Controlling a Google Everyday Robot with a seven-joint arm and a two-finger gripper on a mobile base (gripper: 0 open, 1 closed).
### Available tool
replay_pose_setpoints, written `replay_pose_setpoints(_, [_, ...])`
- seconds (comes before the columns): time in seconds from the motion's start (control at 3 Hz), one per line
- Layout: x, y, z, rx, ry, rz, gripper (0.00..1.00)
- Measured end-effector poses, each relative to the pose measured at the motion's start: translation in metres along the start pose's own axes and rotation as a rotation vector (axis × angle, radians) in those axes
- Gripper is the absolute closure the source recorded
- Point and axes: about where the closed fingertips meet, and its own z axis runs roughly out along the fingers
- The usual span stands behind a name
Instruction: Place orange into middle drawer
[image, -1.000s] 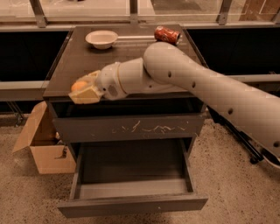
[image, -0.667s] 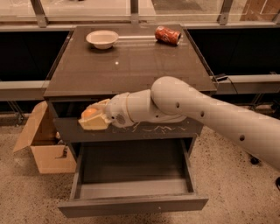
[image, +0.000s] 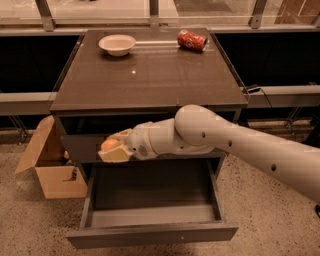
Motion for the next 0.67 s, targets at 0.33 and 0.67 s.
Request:
replay_pose_setpoints(0.33, [0.075,-0.002,0.011,0.001,0.06,0.089,1.0])
replay_pose_setpoints(0.67, [0.14,0.001,0.019,-0.006,0.136,0.181,1.0])
